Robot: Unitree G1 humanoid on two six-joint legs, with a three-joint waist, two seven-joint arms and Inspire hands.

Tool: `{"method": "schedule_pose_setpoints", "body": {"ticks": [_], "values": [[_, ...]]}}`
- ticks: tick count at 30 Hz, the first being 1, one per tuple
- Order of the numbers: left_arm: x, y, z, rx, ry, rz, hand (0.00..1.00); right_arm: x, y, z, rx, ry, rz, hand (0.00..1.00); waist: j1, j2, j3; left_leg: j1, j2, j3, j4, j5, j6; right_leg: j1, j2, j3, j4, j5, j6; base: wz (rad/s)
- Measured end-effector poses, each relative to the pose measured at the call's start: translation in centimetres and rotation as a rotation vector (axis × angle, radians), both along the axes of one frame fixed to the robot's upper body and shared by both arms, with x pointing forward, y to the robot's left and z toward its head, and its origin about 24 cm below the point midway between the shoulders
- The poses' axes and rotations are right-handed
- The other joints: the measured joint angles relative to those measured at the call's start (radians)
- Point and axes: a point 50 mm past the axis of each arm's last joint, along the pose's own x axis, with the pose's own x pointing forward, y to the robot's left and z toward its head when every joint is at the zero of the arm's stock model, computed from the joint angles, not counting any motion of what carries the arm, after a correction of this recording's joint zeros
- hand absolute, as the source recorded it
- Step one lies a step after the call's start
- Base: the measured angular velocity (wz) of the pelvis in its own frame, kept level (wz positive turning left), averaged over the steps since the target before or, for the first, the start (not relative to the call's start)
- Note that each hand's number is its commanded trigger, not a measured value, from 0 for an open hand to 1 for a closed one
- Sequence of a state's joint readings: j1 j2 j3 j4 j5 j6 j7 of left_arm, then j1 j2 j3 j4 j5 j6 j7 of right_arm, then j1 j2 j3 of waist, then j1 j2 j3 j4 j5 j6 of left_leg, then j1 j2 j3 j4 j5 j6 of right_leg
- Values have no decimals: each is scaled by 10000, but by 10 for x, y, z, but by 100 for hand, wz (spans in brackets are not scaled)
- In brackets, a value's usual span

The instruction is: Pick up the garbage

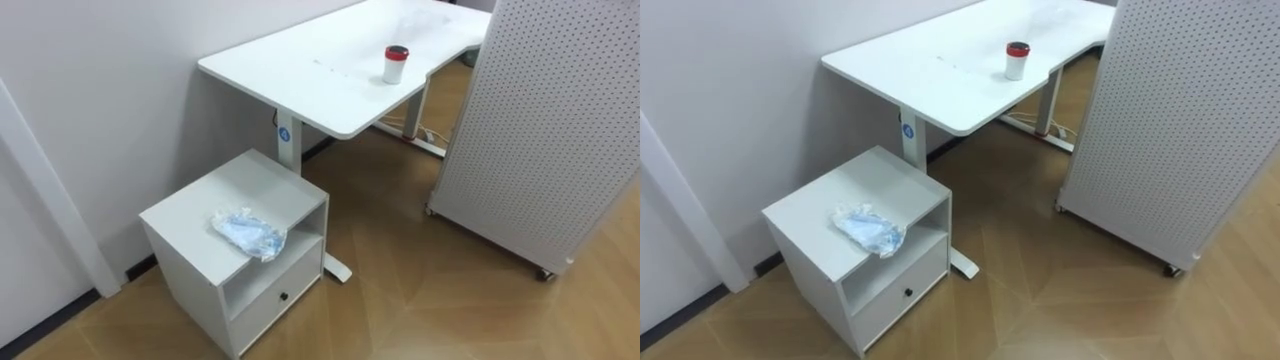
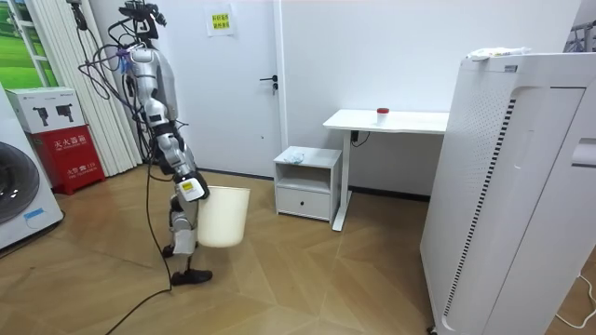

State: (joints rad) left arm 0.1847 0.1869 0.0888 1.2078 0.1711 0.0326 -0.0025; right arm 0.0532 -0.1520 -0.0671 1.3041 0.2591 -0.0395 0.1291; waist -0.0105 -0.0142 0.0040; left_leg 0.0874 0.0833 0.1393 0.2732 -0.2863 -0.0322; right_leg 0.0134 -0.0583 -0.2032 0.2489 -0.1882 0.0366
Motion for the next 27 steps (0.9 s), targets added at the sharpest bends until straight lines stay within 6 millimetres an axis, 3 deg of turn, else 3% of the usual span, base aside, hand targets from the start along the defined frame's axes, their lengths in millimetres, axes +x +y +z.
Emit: {"method": "schedule_pose_setpoints", "body": {"ticks": [2, 3, 4, 5, 7, 9, 11, 12, 13, 14, 16, 17, 18, 19, 21, 22, 23, 24, 25, 26, 27], "values": [[-8, 4, 1, 46, 296, 313, 0, -2, 0, 0, 71, 43, -26, 100, 138, -118, 10, -439, 148, -12, 1272, -7, -12, -84, 6, -21, 521, -316, -232, -23], [-11, 4, 0, 23, 392, 343, 0, -2, 0, 0, 73, 75, -49, 100, 167, -127, 17, -547, 199, -44, 1627, -7, -12, -78, 23, -7, 607, -402, -248, -18], [-17, 3, 0, -15, 644, 317, 0, -4, -1, 0, 71, 136, -121, 100, 150, -91, 15, -798, 355, -125, 2347, -4, -16, -24, 131, -21, 652, -516, -391, -3], [-23, 1, 0, -116, 875, 305, 0, -7, -2, 0, 74, 203, -287, 100, 123, -105, 53, -1058, 549, -251, 3043, 3, -27, 19, 274, 15, 751, -734, -578, 7], [-26, -2, -1, -288, 1025, 334, 0, -8, -5, 0, 22, 229, -537, 100, 40, -35, 54, -1721, 695, -693, 4330, 198, -79, 147, 389, 87, 1046, -1040, -862, 29], [-30, -7, -2, -399, 1164, 360, 0, -12, -10, 1, -129, 301, -893, 100, -110, -87, 51, -2457, 233, -890, 4420, 5, 129, 246, 384, 234, 1168, -1280, -1021, 42], [-36, -9, -2, -443, 1310, 369, 0, -15, -17, 2, -463, 388, -980, 100, 49, -138, 35, -3451, -323, -504, 3073, 133, 96, 236, 349, 424, 1167, -1453, -1035, -2], [-36, -8, -2, -426, 1341, 392, 0, -15, -18, 3, -516, 400, -995, 100, 105, -138, 35, -3648, -422, -470, 2527, 305, 70, 233, 349, 429, 1166, -1479, -1071, -29], [-37, -8, -2, -406, 1368, 485, 0, -16, -20, 3, -626, 468, -1002, 100, 210, -103, 38, -4005, -507, -444, 1551, 955, 163, 253, 348, 393, 1165, -1540, -1130, -28], [-38, -7, -2, -374, 1396, 510, 0, -18, -20, 3, -648, 531, -1016, 100, 209, -79, 60, -4177, -577, -473, 883, 1704, 205, 380, 343, 444, 1120, -1586, -1018, -22], [-35, -8, -2, -401, 1249, 426, 0, -23, -22, 3, -757, 610, -1076, 100, 161, -101, 38, -4066, -674, -478, 441, 2630, 336, 560, 291, 559, 1100, -1801, -873, -11], [-35, -8, -2, -383, 1115, 379, 0, -26, -22, 3, -802, 668, -1120, 100, 141, -193, -17, -3975, -810, -461, 457, 2823, 581, 629, 195, 612, 1022, -1919, -768, -15], [-31, -8, -2, -364, 984, 343, 0, -26, -22, 3, -826, 688, -1139, 100, 151, -166, -49, -3962, -834, -429, 570, 2854, 615, 729, 167, 597, 879, -1924, -756, -23], [-26, -7, -2, -255, 733, 281, 0, -24, -21, 3, -841, 661, -1060, 100, 141, -267, -25, -3956, -879, -340, 863, 2654, 644, 886, 66, 584, 658, -1900, -714, -21], [-16, -5, -1, -125, 392, 219, 0, -22, -20, 3, -865, 559, -864, 100, 130, -354, 79, -4156, -893, -325, 1647, 2259, 680, 1163, -13, 720, 442, -1874, -680, -15], [-13, -5, -1, -126, 291, 192, 0, -21, -20, 3, -910, 598, -713, 100, 194, -381, 115, -4544, -871, -280, 2550, 1959, 755, 1516, -15, 1092, 274, -1873, -680, -26], [-13, -7, -2, -185, 294, 199, 0, -21, -20, 3, -993, 608, -615, 100, 262, -338, 21, -4597, -966, -279, 2609, 1747, 763, 1716, -43, 1336, 137, -1883, -667, -24], [-12, -7, -2, -206, 264, 191, 0, -22, -21, 3, -1012, 610, -613, 100, 221, -314, -2, -4566, -963, -293, 2407, 1699, 758, 1781, -66, 1329, 103, -1919, -616, -5], [-8, -7, -2, -196, 149, 161, 0, -23, -20, 3, -992, 597, -639, 100, 130, -359, -27, -4437, -1050, -270, 2390, 1360, 746, 1745, -181, 1288, 141, -2076, -441, 14], [0, -7, -2, -173, -15, 116, 0, -23, -19, 3, -972, 630, -662, 100, 120, -387, 7, -4434, -1149, -138, 2549, 1265, 863, 1720, -343, 1237, 249, -2170, -277, 0], [4, -7, -2, -151, -103, 93, 0, -21, -19, 3, -964, 599, -629, 100, 200, -479, 53, -4438, -1156, 6, 2668, 1177, 961, 1674, -441, 1196, 353, -2178, -259, -19]]}}
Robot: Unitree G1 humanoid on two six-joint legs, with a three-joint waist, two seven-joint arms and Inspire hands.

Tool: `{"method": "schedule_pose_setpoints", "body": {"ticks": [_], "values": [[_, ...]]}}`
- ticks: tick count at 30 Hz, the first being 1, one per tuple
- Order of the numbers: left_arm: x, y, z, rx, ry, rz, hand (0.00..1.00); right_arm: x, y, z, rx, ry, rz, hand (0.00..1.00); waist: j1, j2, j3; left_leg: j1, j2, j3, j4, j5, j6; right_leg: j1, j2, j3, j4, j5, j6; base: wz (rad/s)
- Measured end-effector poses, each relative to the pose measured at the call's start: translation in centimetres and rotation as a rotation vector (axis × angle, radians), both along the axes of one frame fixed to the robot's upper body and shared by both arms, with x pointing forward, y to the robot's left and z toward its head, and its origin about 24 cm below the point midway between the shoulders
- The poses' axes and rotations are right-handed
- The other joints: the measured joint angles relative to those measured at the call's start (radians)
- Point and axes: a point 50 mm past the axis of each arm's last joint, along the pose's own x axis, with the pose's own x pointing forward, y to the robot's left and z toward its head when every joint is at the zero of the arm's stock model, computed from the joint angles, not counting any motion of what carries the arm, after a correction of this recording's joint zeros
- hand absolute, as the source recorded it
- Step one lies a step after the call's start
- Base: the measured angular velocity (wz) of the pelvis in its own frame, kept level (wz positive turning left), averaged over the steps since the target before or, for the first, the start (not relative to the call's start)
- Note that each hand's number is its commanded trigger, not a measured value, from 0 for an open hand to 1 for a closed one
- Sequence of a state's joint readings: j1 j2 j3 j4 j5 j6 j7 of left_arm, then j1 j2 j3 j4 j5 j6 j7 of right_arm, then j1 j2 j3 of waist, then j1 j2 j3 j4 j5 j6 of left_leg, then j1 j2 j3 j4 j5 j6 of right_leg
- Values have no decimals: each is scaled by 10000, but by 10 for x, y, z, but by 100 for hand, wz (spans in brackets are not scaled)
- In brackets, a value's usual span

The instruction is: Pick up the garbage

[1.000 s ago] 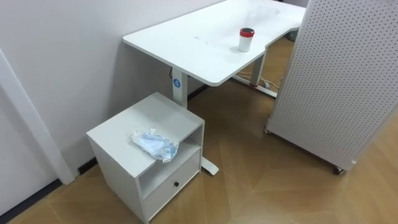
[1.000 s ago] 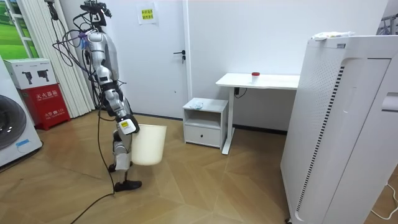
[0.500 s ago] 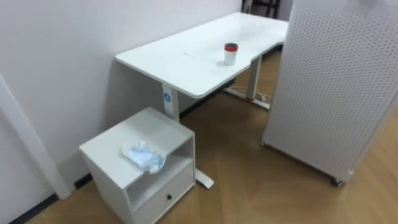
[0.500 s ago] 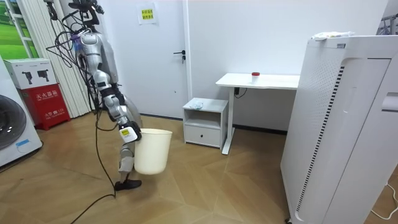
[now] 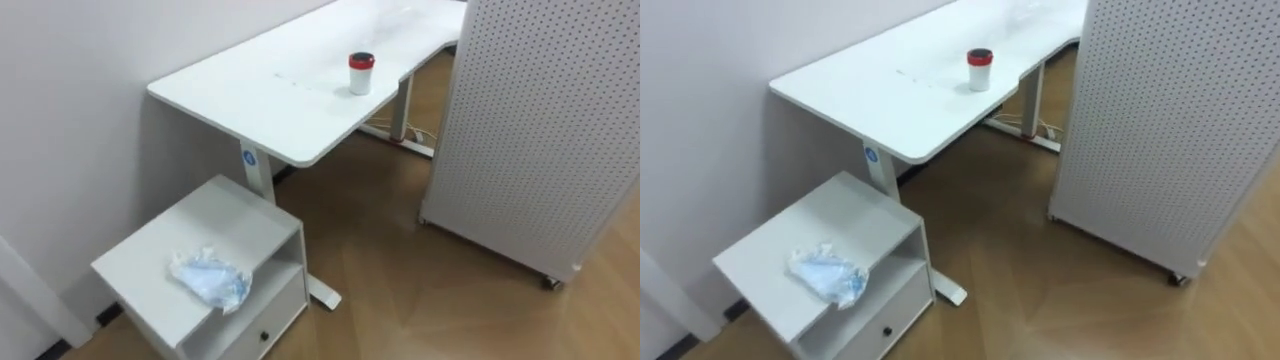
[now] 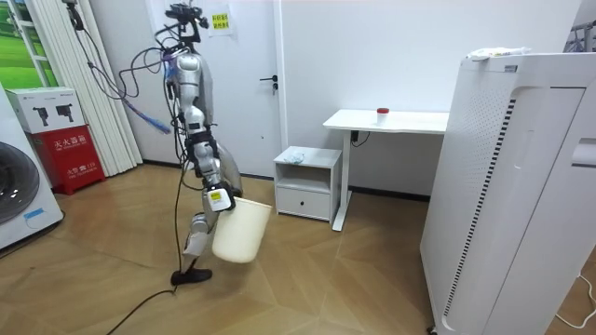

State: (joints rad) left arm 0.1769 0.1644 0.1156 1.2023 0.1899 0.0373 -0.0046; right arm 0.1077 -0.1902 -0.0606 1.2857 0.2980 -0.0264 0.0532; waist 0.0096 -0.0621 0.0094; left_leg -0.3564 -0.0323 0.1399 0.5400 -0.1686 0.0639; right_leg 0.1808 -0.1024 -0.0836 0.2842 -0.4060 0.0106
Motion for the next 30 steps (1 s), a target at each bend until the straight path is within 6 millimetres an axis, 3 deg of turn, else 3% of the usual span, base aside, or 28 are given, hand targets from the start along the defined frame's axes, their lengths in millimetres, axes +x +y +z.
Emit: {"method": "schedule_pose_setpoints", "body": {"ticks": [3, 4, 5, 6, 7, 8, 10, 11, 12, 14, 15, 16, 17, 18, 19, 20, 22, 25, 30], "values": [[14, 1, 1, 33, -311, -66, 0, 13, 0, 1, -131, -247, 443, 100, -22, -3, -11, 22, -14, 368, 517, -497, 241, -212, -214, -59, 1008, -7, 108, -7], [23, 0, 1, 23, -542, -81, 0, 17, 0, 2, -200, -338, 534, 100, -39, 89, -84, 210, -28, 463, 383, -829, 285, -649, -331, -118, 2166, -31, 261, 20], [34, 1, 3, 85, -843, -73, 0, 20, 0, 3, -274, -430, 546, 100, -57, 58, -68, 404, -210, 496, 252, -1027, 344, -1187, -619, -293, 3502, 54, 417, 22], [40, 1, 3, 113, -1006, -23, 0, 20, -1, 3, -324, -441, 507, 100, -69, 34, -49, 495, -310, 494, 232, -1072, 411, -1457, -783, -342, 4195, 208, 611, 20], [46, 1, 4, 142, -1260, 51, 0, 22, -3, 4, -426, -562, 481, 100, -59, 15, -44, 768, -469, 498, 92, -1141, 507, -1852, -1038, -383, 5257, 747, 677, 8], [52, 0, 5, 250, -1503, -7, 0, 25, -4, 5, -470, -711, 501, 100, -71, 30, -33, 1080, -549, 469, -121, -1185, 581, -2084, -1117, -433, 5932, 1452, 618, 0], [61, -1, 8, 397, -1890, -162, 0, 32, -3, 6, -473, -970, 573, 100, -19, 229, -92, 1400, -516, 406, -529, -1211, 629, -2604, -1204, -530, 6536, 2025, 573, -14], [63, -2, 8, 447, -2072, -183, 0, 38, -2, 7, -459, -1212, 629, 100, -25, 354, -22, 1545, -426, 364, -731, -1205, 627, -3047, -1125, -556, 6638, 1589, 518, -16], [65, -2, 8, 442, -2152, -215, 0, 40, -2, 8, -450, -1309, 651, 100, -34, 444, 14, 1624, -356, 350, -807, -1204, 627, -3259, -1018, -555, 6575, 1355, 497, -4], [67, -3, 9, 397, -2462, -127, 0, 44, -2, 9, -390, -1595, 553, 100, -59, 615, -18, 1855, -148, 209, -1168, -1178, 582, -4137, -638, -532, 5421, 862, 380, 8], [67, -3, 9, 382, -2516, -89, 0, 44, -2, 9, -383, -1617, 494, 100, -87, 622, -13, 1947, -123, 162, -1291, -1156, 545, -4263, -577, -519, 4871, 851, 362, 16], [68, -4, 10, 344, -2606, -78, 0, 42, -2, 9, -358, -1567, 371, 100, -83, 576, -24, 2127, -105, 82, -1505, -1127, 497, -4407, -515, -517, 3551, 887, 345, 19], [66, -4, 9, 279, -2561, 22, 0, 41, -2, 8, -336, -1536, 352, 100, -86, 508, -41, 2284, -117, -10, -1677, -1113, 434, -4399, -493, -506, 2077, 1213, 354, 27], [65, -5, 8, 233, -2530, 7, 0, 41, -2, 8, -325, -1510, 351, 100, -117, 523, -49, 2326, -93, -139, -1697, -1134, 387, -4401, -432, -465, 1702, 1783, 444, 49], [63, -8, 7, 116, -2477, -5, 0, 38, -1, 7, -315, -1407, 310, 100, -311, 469, -69, 2406, -2, -409, -1708, -1129, 240, -4206, -225, -436, 1198, 2316, 398, 46], [62, -8, 7, 90, -2466, -10, 0, 39, 0, 7, -264, -1416, 344, 100, -295, 569, -121, 2528, 113, -535, -1864, -1077, 149, -3857, -6, -563, 817, 2406, 317, 38], [57, -6, 7, 132, -2336, 36, 0, 38, 3, 5, -76, -1404, 478, 100, -300, 509, -55, 2882, 230, -628, -2220, -997, 12, -3441, 172, -617, 481, 2457, 257, 11], [56, -7, 6, 105, -2305, 30, 0, 35, 2, 5, -96, -1271, 546, 100, -328, 455, -22, 3231, 369, -668, -2552, -963, -45, -3039, 367, -615, 132, 2450, 238, 2], [76, -9, 10, 114, -2833, -469, 0, 41, 5, 5, 3, -1347, 874, 100, -325, 341, 63, 3309, 403, -650, -2695, -960, -52, -2994, 459, -531, -57, 2444, 227, -5]]}}
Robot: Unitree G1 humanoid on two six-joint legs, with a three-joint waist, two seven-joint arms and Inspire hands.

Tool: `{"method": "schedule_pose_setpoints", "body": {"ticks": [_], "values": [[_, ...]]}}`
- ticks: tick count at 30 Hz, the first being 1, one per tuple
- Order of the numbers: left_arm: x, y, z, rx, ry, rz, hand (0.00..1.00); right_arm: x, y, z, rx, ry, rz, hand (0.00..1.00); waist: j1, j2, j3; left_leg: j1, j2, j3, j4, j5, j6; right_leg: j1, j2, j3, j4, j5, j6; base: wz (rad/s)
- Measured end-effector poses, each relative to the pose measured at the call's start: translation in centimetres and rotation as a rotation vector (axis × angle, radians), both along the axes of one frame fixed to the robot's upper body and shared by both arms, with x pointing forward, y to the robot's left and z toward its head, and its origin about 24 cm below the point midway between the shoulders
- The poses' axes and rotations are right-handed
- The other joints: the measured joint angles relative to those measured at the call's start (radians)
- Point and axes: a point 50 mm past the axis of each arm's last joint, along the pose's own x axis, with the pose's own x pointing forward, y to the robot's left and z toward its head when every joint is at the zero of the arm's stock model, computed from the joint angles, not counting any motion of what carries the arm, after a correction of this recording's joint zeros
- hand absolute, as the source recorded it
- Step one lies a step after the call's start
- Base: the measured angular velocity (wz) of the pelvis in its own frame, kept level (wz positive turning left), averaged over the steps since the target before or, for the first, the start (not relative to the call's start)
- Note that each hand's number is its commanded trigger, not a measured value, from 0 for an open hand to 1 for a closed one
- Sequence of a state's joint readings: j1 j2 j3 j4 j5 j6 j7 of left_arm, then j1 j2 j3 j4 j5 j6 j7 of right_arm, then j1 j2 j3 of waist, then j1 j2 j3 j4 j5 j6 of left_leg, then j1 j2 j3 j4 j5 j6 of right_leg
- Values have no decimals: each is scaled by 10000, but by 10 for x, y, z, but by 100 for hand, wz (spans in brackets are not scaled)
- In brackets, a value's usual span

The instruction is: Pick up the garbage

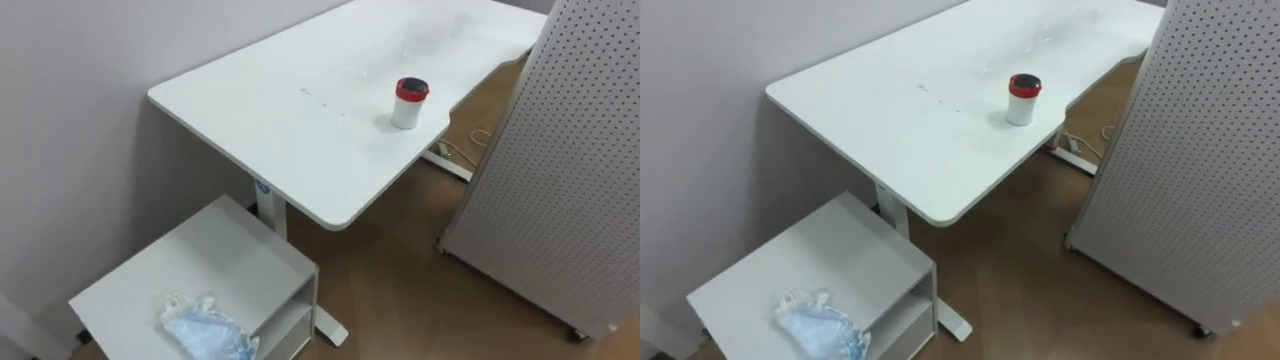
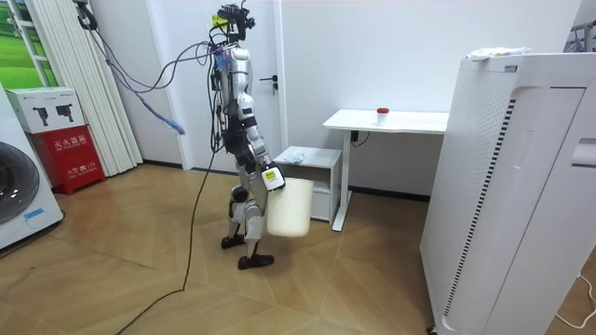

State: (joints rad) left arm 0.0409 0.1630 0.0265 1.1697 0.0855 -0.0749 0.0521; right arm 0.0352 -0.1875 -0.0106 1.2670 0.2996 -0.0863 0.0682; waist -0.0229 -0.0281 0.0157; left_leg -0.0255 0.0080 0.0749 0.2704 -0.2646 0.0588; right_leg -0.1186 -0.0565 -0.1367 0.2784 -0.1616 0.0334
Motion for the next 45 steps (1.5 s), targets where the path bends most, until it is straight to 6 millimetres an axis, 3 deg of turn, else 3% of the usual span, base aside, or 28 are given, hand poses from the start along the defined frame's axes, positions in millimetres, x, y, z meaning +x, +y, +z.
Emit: {"method": "schedule_pose_setpoints", "body": {"ticks": [3, 5, 6, 8, 11, 21, 23, 25, 32, 40, 43, 45], "values": [[27, -2, 7, 258, -599, -604, 0, 9, 3, 1, -11, -85, 431, 100, -68, -21, 10, -197, -35, 22, 70, -1, 0, -143, -41, -21, -10, 0, 1, 6], [72, -6, 24, 694, -1840, -1430, 0, 22, 5, 3, 15, -296, 782, 100, -80, 4, 21, -678, -57, 13, 305, -18, -29, -540, -95, -16, 139, 2, 4, 15], [83, -7, 29, 780, -2173, -1539, 0, 25, 6, 3, 41, -330, 875, 100, -79, 21, 34, -766, -63, 8, 373, -18, -29, -617, -111, -17, 186, 5, 3, 0], [119, -12, 46, 1121, -3274, -1889, 0, 40, 9, 6, 83, -485, 1386, 100, -147, 166, 126, -879, -81, 14, 406, -18, -29, -817, -145, -26, 380, 5, 3, -5], [146, -19, 62, 1355, -4033, -2242, 0, 54, 14, 9, 98, -675, 2117, 100, -365, 353, 191, -1116, -104, 42, 400, -16, -31, -1217, -191, -15, 678, -5, -12, -1], [149, -20, 61, 1684, -3883, -2422, 0, 75, 16, 15, 63, -1132, 2415, 100, -805, 402, 262, -2288, -105, 49, 1139, -1, -53, -2303, -271, -9, 1214, 36, -93, 1], [151, -20, 62, 1704, -3886, -2427, 0, 80, 17, 17, 26, -1265, 2465, 100, -813, 422, 369, -2643, -95, 22, 1462, -26, -44, -2538, -288, -25, 1346, 60, -132, 6], [155, -20, 65, 1782, -3998, -2387, 0, 86, 18, 19, 15, -1373, 2609, 100, -806, 439, 388, -2989, -72, 19, 1715, -116, -42, -2879, -297, -35, 1575, 67, -144, 3], [175, -23, 79, 2300, -4667, -2379, 0, 108, 26, 27, -275, -1949, 3238, 100, -791, 571, 576, -4121, 5, 67, 2764, -335, -14, -3921, -372, -20, 2475, 46, -234, -1], [192, -20, 97, 3293, -5438, -2071, 0, 129, 30, 38, -199, -2693, 3030, 100, -822, 643, 676, -5448, 222, 38, 4050, -603, -117, -5098, -286, -29, 3385, -63, -480, -2], [196, -11, 103, 3840, -5643, -1901, 0, 132, 32, 39, -44, -2900, 2848, 100, -868, 685, 725, -5881, 390, -43, 4498, -720, -180, -5373, -236, -107, 3515, -120, -578, -1], [200, -7, 109, 4328, -5838, -2060, 0, 133, 31, 41, -10, -3026, 2628, 100, -890, 702, 738, -6126, 374, -69, 4602, -714, -189, -5641, -275, -119, 3673, -146, -615, 7]]}}
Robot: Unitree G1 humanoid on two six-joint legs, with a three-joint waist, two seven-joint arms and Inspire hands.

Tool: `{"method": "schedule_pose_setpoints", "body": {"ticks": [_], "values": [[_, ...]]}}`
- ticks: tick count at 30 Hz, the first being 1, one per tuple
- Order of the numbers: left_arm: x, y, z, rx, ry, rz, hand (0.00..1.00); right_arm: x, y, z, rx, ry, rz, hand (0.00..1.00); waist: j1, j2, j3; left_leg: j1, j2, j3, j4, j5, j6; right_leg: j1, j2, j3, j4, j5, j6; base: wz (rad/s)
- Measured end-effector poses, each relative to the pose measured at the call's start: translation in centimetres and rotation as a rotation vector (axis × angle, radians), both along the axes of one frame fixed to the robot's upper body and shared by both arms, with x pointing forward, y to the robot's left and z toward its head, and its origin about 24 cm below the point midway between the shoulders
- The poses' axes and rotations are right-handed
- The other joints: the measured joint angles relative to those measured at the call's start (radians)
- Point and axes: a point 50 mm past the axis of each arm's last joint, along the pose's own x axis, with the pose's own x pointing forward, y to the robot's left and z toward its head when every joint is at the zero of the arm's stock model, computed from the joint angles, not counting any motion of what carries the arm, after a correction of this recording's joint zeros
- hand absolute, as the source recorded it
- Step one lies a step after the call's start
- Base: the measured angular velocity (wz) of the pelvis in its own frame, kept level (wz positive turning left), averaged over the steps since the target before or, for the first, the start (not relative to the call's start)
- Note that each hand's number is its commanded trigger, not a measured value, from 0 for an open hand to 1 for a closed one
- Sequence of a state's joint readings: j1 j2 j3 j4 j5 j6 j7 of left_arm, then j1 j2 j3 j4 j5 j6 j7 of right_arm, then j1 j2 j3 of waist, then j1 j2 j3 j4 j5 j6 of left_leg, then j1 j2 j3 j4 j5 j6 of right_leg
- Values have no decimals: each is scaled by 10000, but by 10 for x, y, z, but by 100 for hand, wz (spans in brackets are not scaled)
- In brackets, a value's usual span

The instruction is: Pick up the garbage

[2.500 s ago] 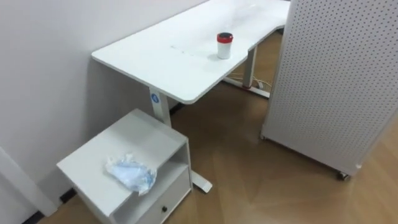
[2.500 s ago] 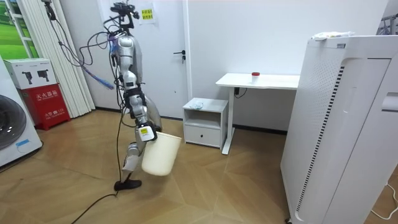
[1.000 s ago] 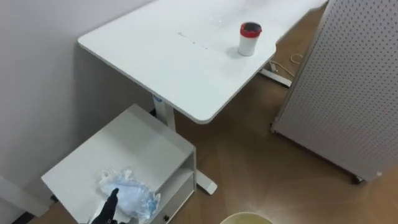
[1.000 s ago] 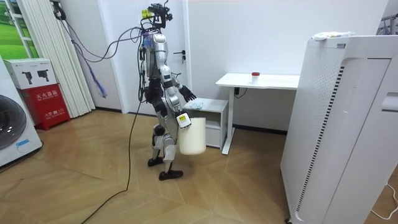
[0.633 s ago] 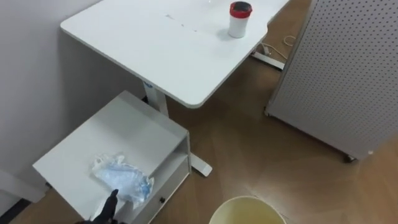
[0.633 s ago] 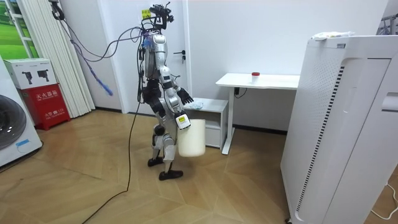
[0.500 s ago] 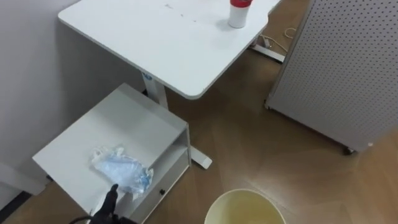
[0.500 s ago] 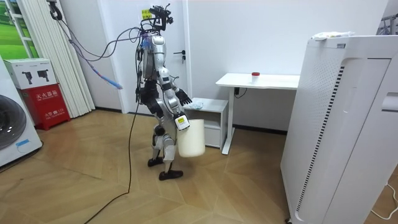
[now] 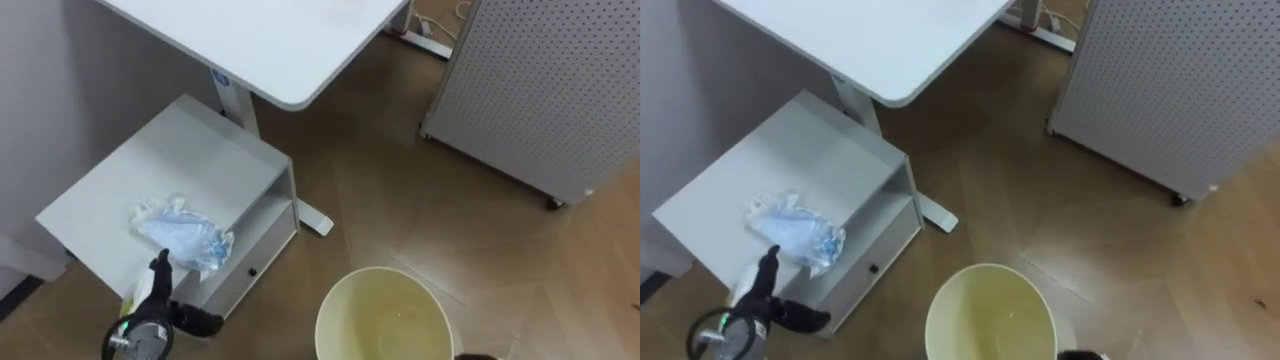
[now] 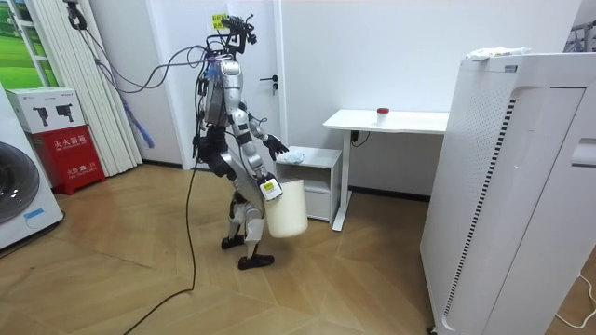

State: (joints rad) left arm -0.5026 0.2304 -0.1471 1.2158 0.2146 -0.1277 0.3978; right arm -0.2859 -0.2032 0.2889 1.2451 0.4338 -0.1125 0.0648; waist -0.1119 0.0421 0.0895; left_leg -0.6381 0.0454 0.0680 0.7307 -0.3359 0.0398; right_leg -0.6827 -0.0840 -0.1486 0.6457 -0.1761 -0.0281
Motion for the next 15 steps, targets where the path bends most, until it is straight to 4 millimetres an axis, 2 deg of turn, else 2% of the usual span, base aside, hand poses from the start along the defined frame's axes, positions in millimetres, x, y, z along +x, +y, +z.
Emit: {"method": "schedule_pose_setpoints", "body": {"ticks": [7, 15], "values": [[10, 4, 15, 1252, -712, -9, 0, 4, -3, 3, 110, -223, -289, 100, -222, 105, 33, -560, 17, -167, 332, -47, -86, -498, -18, -138, 345, -129, -115, 5], [16, 3, 22, 2215, -1063, -239, 0, 6, 0, 4, 180, -328, -339, 100, -229, 116, 31, -752, 132, -100, 330, -82, -152, -705, 93, -147, 314, -145, -166, -2]]}}
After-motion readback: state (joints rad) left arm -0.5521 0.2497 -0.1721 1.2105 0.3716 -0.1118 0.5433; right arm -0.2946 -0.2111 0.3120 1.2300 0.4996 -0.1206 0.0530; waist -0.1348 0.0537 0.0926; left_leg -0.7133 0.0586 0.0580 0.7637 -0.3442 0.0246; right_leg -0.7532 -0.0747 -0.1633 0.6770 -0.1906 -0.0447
